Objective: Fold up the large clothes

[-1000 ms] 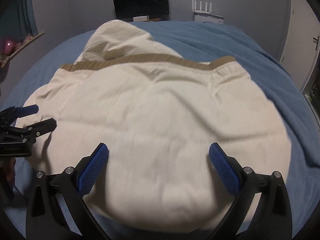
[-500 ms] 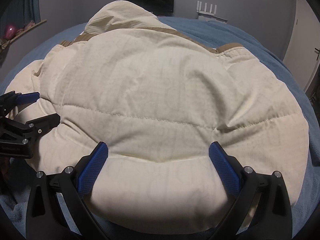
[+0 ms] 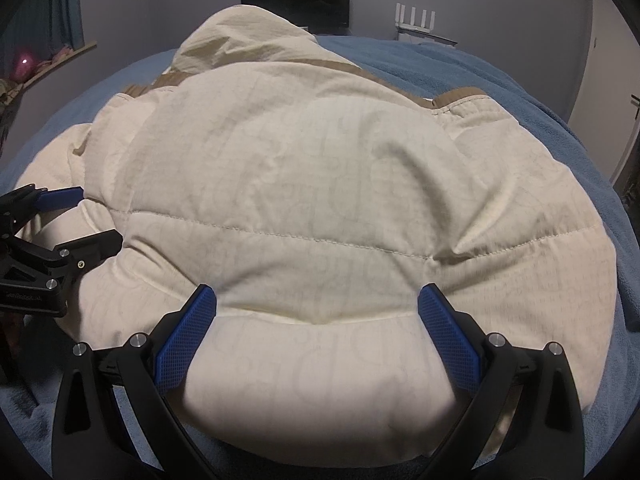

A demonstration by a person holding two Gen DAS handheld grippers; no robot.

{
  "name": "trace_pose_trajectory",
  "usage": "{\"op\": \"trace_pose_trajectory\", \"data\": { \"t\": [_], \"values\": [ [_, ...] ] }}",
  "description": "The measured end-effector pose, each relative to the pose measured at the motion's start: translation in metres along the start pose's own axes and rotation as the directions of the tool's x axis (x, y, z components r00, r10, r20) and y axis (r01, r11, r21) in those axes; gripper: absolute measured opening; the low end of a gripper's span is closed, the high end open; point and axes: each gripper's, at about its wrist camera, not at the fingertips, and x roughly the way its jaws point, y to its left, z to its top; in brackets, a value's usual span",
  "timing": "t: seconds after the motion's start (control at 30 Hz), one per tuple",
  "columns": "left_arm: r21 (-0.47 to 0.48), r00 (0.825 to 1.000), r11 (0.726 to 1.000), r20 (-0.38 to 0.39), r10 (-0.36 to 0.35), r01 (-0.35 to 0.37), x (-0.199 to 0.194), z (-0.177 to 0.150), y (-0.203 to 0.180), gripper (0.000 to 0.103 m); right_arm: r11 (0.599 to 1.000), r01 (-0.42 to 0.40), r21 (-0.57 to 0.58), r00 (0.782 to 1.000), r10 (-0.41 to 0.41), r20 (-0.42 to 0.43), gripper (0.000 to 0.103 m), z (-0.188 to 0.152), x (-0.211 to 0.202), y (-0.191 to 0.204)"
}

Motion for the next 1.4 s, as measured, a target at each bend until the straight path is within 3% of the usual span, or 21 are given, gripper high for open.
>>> {"op": "trace_pose_trajectory", "data": {
  "t": [0.17, 0.33, 0.53, 0.73, 0.83, 0.93, 1.1, 1.27, 1.4],
  "values": [
    [-0.049, 0.999, 0.998, 0.002, 0.034, -0.034, -0.02, 0.005, 0.016, 0.098, 0.999, 0.037, 0.038, 0.999, -0.038, 0.031, 0.097, 0.001, -0.029, -0.016],
    [-0.15, 0.994, 0.983, 0.017, 0.112, -0.108, -0.035, 0.009, 0.052, 0.097, 0.984, 0.152, 0.087, 0.983, -0.16, 0.087, 0.097, 0.006, -0.055, -0.053],
    [-0.229, 0.983, 0.958, 0.025, 0.183, -0.172, -0.052, 0.013, 0.095, 0.096, 0.958, 0.219, 0.185, 0.97, -0.235, 0.068, 0.097, 0.009, -0.06, -0.1],
    [-0.286, 0.984, 0.942, -0.028, 0.175, -0.176, -0.039, 0.004, 0.122, 0.096, 0.938, 0.182, 0.294, 0.983, -0.18, -0.033, 0.097, -0.009, -0.029, -0.126],
    [-0.238, 0.98, 0.95, -0.051, 0.193, -0.199, -0.026, -0.001, 0.119, 0.097, 0.908, 0.1, 0.407, 0.995, -0.09, -0.044, 0.097, -0.019, -0.014, -0.142],
    [-0.275, 0.986, 0.947, -0.059, 0.156, -0.167, -0.021, -0.003, 0.126, 0.097, 0.886, 0.05, 0.46, 0.998, -0.026, -0.057, 0.097, -0.022, -0.001, -0.151],
    [-0.292, 0.99, 0.947, -0.067, 0.12, -0.135, -0.018, 0.0, 0.132, 0.098, 0.908, 0.078, 0.411, 0.996, -0.058, -0.062, 0.097, -0.015, -0.002, -0.142],
    [-0.256, 0.996, 0.963, -0.062, 0.066, -0.079, -0.032, 0.023, 0.149, 0.096, 0.945, 0.124, 0.302, 0.992, -0.123, -0.024, 0.097, 0.019, -0.015, -0.139],
    [-0.252, 0.996, 0.963, -0.029, 0.086, -0.09, -0.041, 0.043, 0.185, 0.096, 0.97, 0.103, 0.221, 0.995, -0.101, -0.017, 0.097, 0.048, -0.013, -0.148]
  ]
}}
